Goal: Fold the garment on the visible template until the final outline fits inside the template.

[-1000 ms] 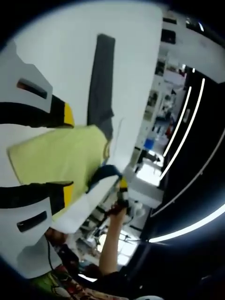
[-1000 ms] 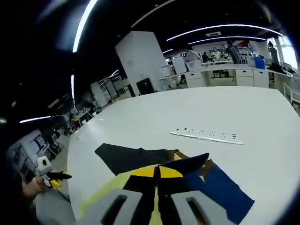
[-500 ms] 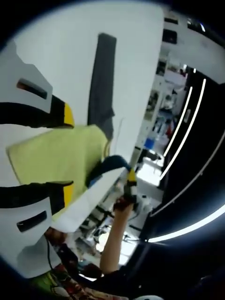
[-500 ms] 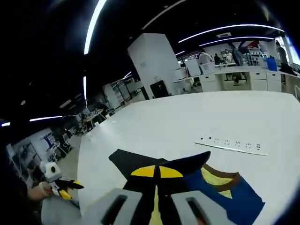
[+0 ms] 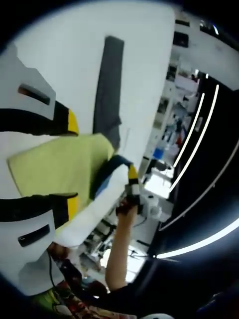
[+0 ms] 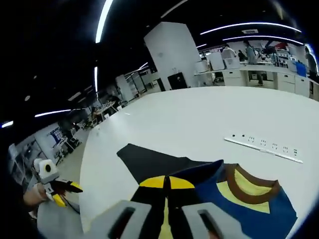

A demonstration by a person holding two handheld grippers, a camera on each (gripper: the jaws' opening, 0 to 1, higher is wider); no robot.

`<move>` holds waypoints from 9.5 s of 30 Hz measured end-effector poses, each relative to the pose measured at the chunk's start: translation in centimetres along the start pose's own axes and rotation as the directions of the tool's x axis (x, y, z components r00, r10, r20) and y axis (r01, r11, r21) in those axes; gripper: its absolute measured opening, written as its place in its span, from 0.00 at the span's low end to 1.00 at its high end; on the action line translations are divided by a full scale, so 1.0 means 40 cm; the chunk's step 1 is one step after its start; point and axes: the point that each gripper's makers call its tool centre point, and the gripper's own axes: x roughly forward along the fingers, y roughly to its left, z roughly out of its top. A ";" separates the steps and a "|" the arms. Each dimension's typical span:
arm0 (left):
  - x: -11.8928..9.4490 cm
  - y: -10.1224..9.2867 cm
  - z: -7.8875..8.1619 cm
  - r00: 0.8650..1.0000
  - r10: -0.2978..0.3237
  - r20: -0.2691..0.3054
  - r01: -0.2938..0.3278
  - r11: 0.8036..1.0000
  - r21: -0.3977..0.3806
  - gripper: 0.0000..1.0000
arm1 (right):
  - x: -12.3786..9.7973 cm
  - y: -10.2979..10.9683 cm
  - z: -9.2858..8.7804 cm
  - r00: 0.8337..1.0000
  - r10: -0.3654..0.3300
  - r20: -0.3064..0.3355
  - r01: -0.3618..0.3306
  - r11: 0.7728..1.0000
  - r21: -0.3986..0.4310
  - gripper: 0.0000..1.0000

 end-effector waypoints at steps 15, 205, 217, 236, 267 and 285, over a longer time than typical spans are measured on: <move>0.014 0.012 -0.037 0.996 0.046 -0.078 -0.036 0.991 0.127 0.65 | 0.074 0.008 -0.084 0.996 0.022 -0.085 -0.021 1.000 0.015 0.00; 0.309 0.276 0.278 0.964 0.197 0.176 -0.152 0.958 -0.244 0.00 | -0.614 -0.238 -0.382 0.877 -0.390 0.282 0.371 0.921 0.121 0.89; 0.451 0.084 0.239 0.988 0.040 0.146 -0.009 0.979 -0.204 0.00 | -0.625 -0.208 -0.404 0.876 -0.387 0.287 0.368 0.922 0.120 0.94; 0.643 -0.132 0.174 0.979 -0.077 0.190 0.139 0.930 -0.340 0.00 | -0.669 -0.208 -0.454 0.873 -0.407 0.271 0.379 0.913 0.151 0.99; 0.864 -0.327 -0.078 0.972 -0.225 -0.074 0.190 0.927 -0.323 0.00 | -0.707 -0.233 -0.515 0.855 -0.454 0.252 0.410 0.888 0.210 0.96; 0.850 -0.390 -0.083 0.929 -0.361 -0.077 0.343 0.922 -0.179 0.10 | -0.686 -0.228 -0.517 0.860 -0.451 0.238 0.411 0.889 0.202 0.99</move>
